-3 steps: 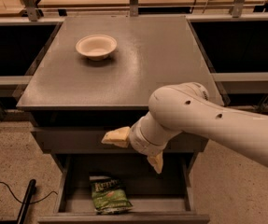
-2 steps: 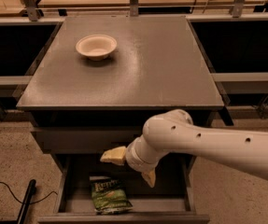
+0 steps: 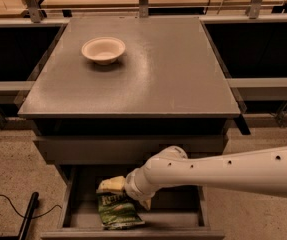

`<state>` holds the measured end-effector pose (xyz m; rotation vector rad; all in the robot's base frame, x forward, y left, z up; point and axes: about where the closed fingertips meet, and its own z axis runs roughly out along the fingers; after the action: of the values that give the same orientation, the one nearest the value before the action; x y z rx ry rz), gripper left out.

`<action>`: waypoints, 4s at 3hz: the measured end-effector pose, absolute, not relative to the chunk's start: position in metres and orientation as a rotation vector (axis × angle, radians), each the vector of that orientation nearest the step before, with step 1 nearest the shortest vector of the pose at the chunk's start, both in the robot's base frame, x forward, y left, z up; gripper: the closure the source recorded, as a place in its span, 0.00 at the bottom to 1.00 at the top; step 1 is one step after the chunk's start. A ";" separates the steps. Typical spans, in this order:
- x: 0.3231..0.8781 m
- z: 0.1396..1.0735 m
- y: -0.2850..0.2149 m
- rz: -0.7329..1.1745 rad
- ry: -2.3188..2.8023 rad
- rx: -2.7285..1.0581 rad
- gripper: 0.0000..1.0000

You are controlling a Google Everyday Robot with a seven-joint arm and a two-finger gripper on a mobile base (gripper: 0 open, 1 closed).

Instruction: Pick green jalapeno chip bag from middle drawer and place on counter

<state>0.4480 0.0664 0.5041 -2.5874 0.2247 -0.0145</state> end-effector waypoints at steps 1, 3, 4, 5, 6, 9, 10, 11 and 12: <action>0.448 0.504 0.066 -0.014 0.225 -2.587 0.00; 0.431 0.463 0.057 0.108 0.300 -2.592 0.00; 0.430 0.449 0.059 0.135 0.281 -2.576 0.00; 0.435 0.440 0.059 0.149 0.279 -2.565 0.14; 0.438 0.436 0.060 0.150 0.280 -2.561 0.37; 0.424 0.522 0.049 -0.070 0.247 -2.371 1.00; 0.425 0.544 0.030 -0.136 0.307 -2.381 0.82; 0.425 0.545 0.031 -0.134 0.310 -2.381 0.59; 0.425 0.545 0.032 -0.132 0.308 -2.381 0.36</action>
Offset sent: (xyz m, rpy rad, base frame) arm -0.0246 -0.0141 -0.0494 -0.0399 0.1157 -0.0635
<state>0.4245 0.0318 0.5446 -2.3808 0.3075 -0.1318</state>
